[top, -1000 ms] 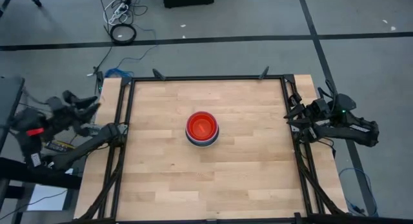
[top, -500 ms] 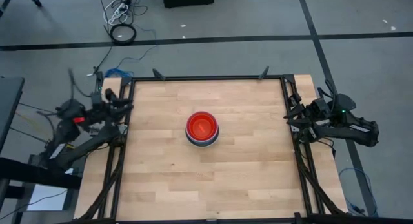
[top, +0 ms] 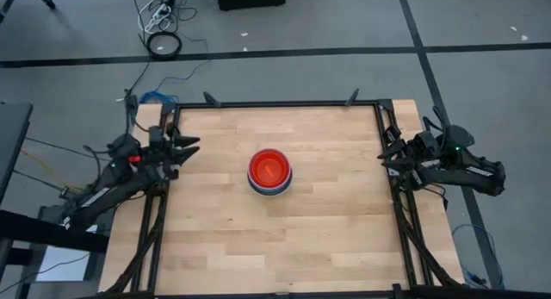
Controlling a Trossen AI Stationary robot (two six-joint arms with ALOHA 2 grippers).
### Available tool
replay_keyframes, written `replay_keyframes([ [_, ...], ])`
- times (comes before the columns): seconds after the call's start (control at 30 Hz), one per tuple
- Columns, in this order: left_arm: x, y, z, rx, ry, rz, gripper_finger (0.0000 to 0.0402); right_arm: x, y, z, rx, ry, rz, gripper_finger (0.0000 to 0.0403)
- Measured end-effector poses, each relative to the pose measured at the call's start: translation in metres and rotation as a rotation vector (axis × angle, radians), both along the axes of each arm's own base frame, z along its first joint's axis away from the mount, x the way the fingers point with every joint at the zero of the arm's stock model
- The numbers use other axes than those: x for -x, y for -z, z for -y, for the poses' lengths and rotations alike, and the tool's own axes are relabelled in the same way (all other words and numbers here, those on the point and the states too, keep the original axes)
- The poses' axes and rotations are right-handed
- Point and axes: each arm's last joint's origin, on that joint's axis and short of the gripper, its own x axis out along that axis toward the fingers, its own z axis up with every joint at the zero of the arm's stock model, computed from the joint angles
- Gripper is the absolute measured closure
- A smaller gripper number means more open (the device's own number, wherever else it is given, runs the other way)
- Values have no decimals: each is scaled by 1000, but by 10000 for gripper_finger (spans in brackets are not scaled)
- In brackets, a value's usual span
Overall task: Nest bowls inside each other
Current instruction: Return to Home Position
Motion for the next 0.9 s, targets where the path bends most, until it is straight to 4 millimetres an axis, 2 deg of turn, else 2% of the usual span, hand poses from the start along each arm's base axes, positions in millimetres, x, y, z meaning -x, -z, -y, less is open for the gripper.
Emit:
replay_keyframes([
  [0.33,-18,50,-10,20,80,98,238,0,1,0,-2,0,-10,323],
  [0.63,-18,49,-7,9,170,88,238,-9,19,2,34,26,-124,323],
  [0.73,-19,49,-5,9,203,87,238,-18,33,3,38,28,-98,323],
  [0.9,-20,49,-2,6,230,89,238,-32,67,6,47,31,-96,323],
])
